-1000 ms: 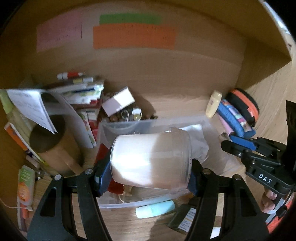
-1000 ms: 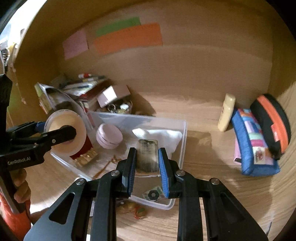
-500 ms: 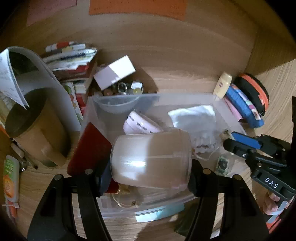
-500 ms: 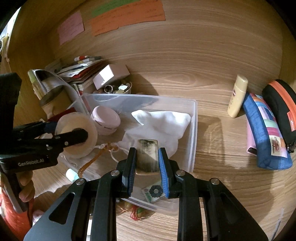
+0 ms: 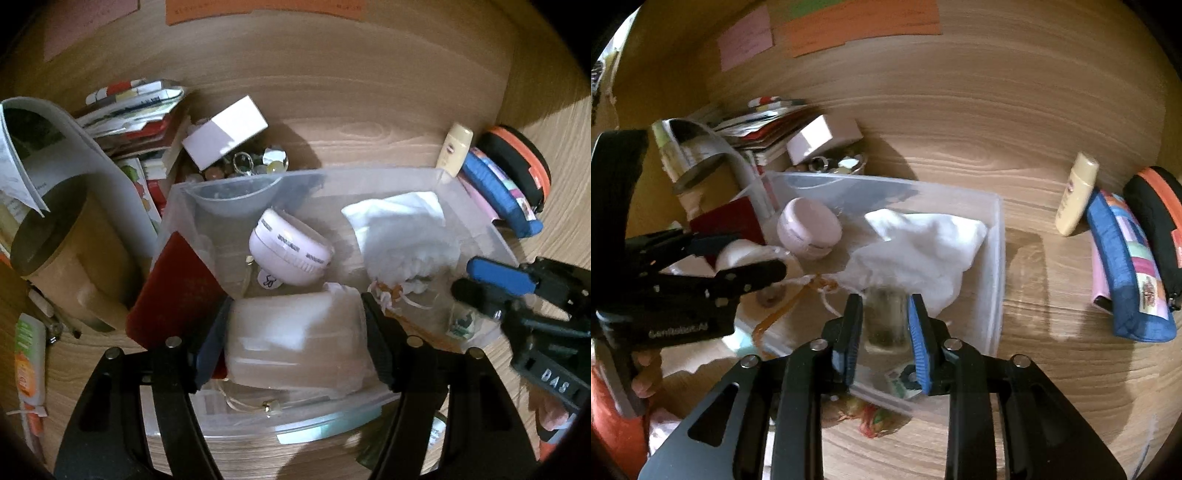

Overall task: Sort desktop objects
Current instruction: 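Release white jar into clear box with left tool while right tool drops soap bar, then move left tool toward pink rope bundle while right tool approaches white round lid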

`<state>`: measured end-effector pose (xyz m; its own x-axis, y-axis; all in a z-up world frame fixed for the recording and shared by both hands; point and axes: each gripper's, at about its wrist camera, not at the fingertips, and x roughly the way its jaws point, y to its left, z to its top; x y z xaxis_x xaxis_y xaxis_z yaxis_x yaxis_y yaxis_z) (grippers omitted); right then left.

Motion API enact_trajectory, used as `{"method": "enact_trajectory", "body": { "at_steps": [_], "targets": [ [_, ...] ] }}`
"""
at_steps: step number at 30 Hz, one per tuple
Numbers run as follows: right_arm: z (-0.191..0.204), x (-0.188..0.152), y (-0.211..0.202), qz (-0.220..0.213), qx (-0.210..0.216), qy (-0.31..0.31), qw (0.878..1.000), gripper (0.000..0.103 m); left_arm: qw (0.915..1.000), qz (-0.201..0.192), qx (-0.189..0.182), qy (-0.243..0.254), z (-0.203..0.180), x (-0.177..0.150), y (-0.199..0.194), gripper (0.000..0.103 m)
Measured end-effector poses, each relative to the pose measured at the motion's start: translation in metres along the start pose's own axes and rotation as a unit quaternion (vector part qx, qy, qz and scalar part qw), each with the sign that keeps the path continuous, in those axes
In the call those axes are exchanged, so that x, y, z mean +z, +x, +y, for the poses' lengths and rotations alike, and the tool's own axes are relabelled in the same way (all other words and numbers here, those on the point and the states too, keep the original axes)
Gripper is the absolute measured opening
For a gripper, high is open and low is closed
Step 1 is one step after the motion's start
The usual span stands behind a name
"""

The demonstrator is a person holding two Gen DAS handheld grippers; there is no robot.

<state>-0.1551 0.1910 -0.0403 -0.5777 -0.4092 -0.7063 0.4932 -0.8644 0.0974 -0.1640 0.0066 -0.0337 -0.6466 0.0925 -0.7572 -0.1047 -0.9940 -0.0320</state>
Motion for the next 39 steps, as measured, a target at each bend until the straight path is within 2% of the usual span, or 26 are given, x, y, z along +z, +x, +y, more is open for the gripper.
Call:
{"method": "enact_trajectory", "body": {
  "at_steps": [2, 6, 9, 11, 13, 19, 25, 33, 39],
  "targets": [
    [0.002, -0.001, -0.001, -0.005, -0.008, -0.005, 1.0, 0.038, 1.0, -0.004, -0.008, -0.004, 0.003, 0.0, -0.004, 0.07],
    [0.004, -0.001, -0.004, -0.014, -0.007, -0.013, 1.0, 0.042, 0.9998, -0.017, -0.011, -0.009, 0.006, 0.002, -0.011, 0.073],
    [0.004, 0.0, -0.006, -0.019, -0.008, -0.015, 1.0, 0.049, 0.9993, -0.034, -0.014, 0.0, 0.004, 0.003, -0.021, 0.073],
    [0.004, 0.0, -0.007, -0.023, -0.011, -0.017, 1.0, 0.056, 0.9988, -0.046, -0.012, 0.004, 0.003, 0.003, -0.028, 0.079],
    [0.006, 0.002, -0.01, -0.025, -0.015, -0.021, 0.999, 0.058, 0.9982, -0.06, -0.009, 0.002, 0.004, 0.003, -0.037, 0.089],
    [0.017, 0.002, -0.027, -0.039, -0.032, -0.044, 0.998, 0.072, 0.997, -0.078, -0.007, -0.003, 0.006, 0.003, -0.058, 0.089],
    [0.023, -0.004, -0.049, -0.055, -0.042, -0.05, 0.996, 0.079, 0.9955, -0.095, 0.003, 0.006, 0.003, -0.008, -0.079, 0.094],
    [0.032, -0.02, -0.073, -0.064, -0.044, -0.051, 0.996, 0.079, 0.9935, -0.11, 0.015, 0.026, -0.004, -0.035, -0.113, 0.097],
    [0.039, -0.04, -0.091, -0.067, -0.042, -0.047, 0.996, 0.082, 0.994, -0.105, 0.014, 0.027, -0.001, -0.056, -0.131, 0.097]
  ]
}}
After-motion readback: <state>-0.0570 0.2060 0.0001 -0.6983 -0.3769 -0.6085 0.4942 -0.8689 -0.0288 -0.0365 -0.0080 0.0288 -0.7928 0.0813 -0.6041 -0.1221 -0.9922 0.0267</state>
